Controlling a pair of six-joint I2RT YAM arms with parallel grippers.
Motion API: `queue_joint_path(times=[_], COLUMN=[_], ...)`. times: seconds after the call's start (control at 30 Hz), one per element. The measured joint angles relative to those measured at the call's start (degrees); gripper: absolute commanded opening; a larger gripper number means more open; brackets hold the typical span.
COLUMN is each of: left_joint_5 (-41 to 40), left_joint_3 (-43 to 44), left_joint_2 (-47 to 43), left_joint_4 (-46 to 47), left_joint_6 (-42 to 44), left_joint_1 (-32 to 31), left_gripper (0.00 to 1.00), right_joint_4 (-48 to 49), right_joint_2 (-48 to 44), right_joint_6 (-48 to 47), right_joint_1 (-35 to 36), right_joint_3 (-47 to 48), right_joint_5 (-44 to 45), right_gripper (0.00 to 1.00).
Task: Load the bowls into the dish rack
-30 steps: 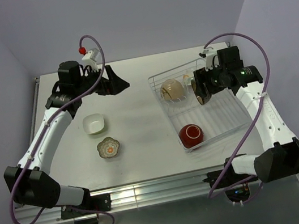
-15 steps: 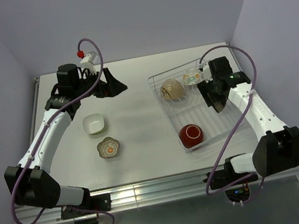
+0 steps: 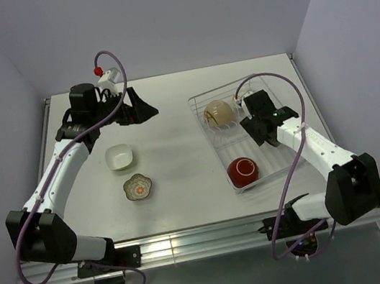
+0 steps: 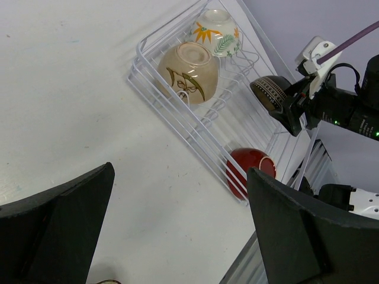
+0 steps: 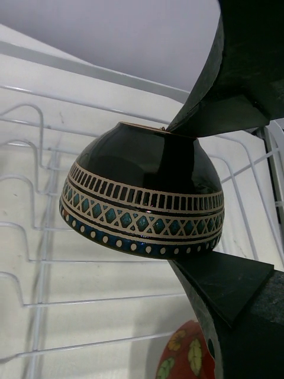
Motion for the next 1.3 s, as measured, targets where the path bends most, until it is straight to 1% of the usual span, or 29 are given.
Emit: queue_joint_path(times=[0.23,0.43,0.93,1.13,1.2,1.3], left_joint_5=[0.3,0.7,1.4,1.6,1.6,1.6], left_joint_3=[-1.3,-1.5,-1.5,-1.5,-1.5,-1.5], left_joint_2=[-0.2,-0.3,-0.3,-0.3,-0.3,-0.3], left_joint_4=[0.1,0.4,0.9,0.9,0.9,0.9], left_joint_6=[0.0,0.0,0.0,0.0,0.0,0.0], left_joint_1=[0.6,1.2,1.8,1.9,1.9,1.9], left_gripper=[0.99,1.00,0.99,1.00,1.00,0.99], right_joint_4=[4.0,5.0,10.1,12.7,13.2,13.8], right_joint_2=[2.4,4.0,6.7,7.8,8.5,9.5], right_joint_6=[-1.5,-2.3,-5.2,-6.3,-6.5,-6.6], right_joint_1=[3.0,4.6,7.1,8.0,8.2,8.5], right_joint_3=[-0.7,-0.9,-6.2,-6.5,-6.5,-6.5], right_joint_5=[5.5,8.6,14.0,15.8,16.0,16.2], right_gripper=[0.00,0.00,0.00,0.00,0.05,0.10])
